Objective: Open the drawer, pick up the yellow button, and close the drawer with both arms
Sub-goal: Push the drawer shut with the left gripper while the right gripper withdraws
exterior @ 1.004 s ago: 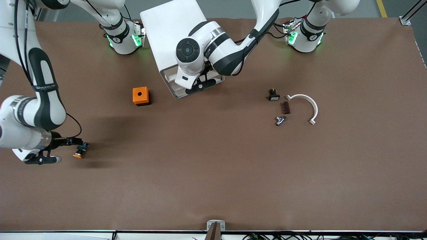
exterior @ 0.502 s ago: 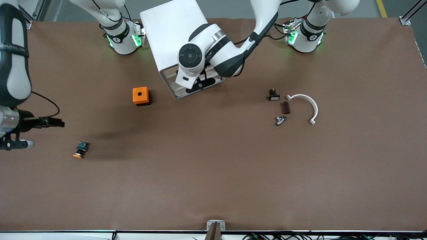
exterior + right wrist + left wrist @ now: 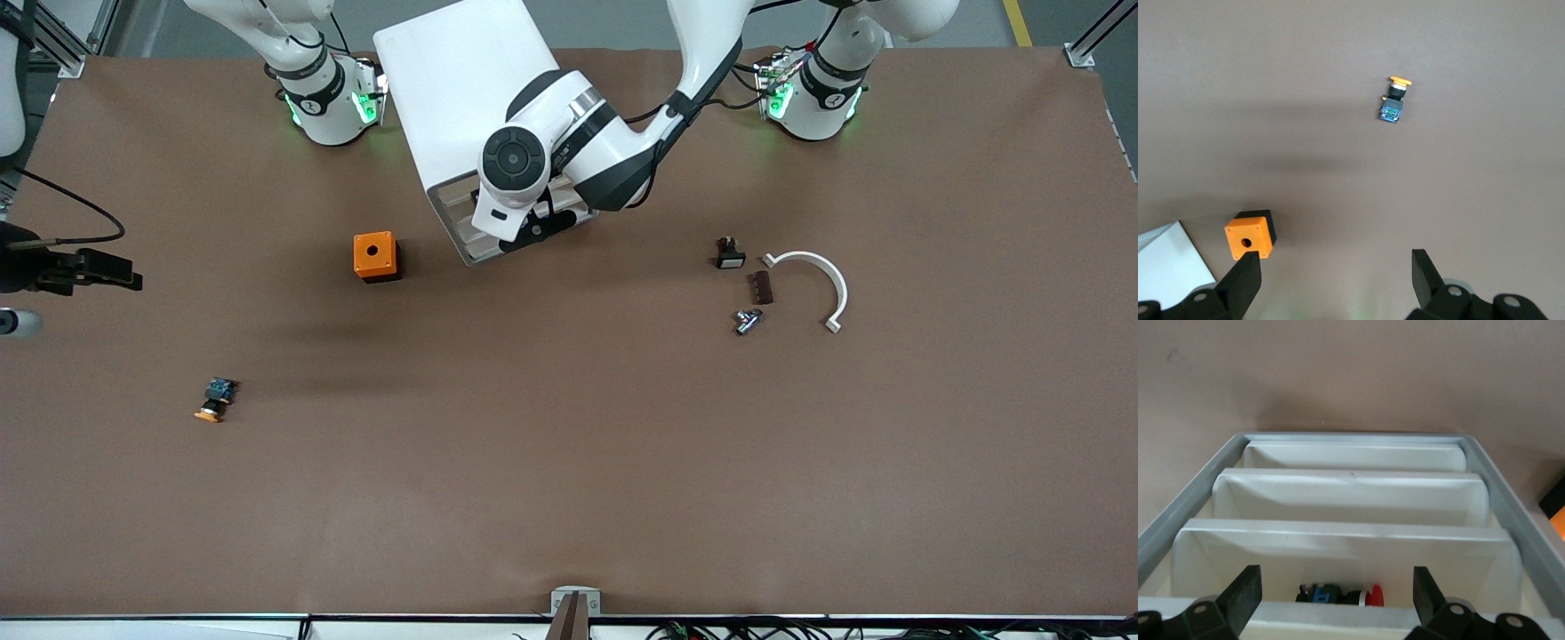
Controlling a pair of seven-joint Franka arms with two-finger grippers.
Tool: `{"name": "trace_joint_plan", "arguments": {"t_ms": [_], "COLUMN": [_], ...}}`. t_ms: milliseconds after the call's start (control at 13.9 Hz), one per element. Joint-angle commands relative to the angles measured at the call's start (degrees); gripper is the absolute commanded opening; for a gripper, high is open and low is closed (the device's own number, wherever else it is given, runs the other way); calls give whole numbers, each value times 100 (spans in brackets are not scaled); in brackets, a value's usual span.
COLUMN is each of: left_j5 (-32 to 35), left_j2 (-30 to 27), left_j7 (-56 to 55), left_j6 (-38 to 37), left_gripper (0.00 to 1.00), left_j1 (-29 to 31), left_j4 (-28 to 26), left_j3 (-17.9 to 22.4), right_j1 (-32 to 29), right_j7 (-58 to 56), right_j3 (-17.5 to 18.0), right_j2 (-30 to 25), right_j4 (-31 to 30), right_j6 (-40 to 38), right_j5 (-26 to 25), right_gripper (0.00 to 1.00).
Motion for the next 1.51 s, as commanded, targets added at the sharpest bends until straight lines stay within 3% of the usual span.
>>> {"name": "trace_joint_plan", "arguments": {"t_ms": [0,430,717,1004,1434], "left_j5": [49,286,602,1200,1218], "left_j2": [-109,-1188,-1883,-2227,-2737], "left_j7": [31,960,2147,2868,4433], "left_j6": [-15,-199,-981,-1929,-2538], "left_gripper": [100,100,100,100,100], "left_j1": [235,1342,2046,2599,4076], "left_j4": [28,37,28,11,-68], "left_j3": [144,136,144,135,109], "right_j1": [126,197,171,188,188], "right_j7": [386,395,377,386,377], "right_j3": [-5,-13,-31,-22,-40], "right_j2": [16,34,69,69,-194], "right_j4": [3,213,978,1146,1084], "right_j6": [-16,-112,-876,-1027,-1098], "right_j5": [12,20,3,3,12], "right_gripper": [100,100,100,100,100]}}
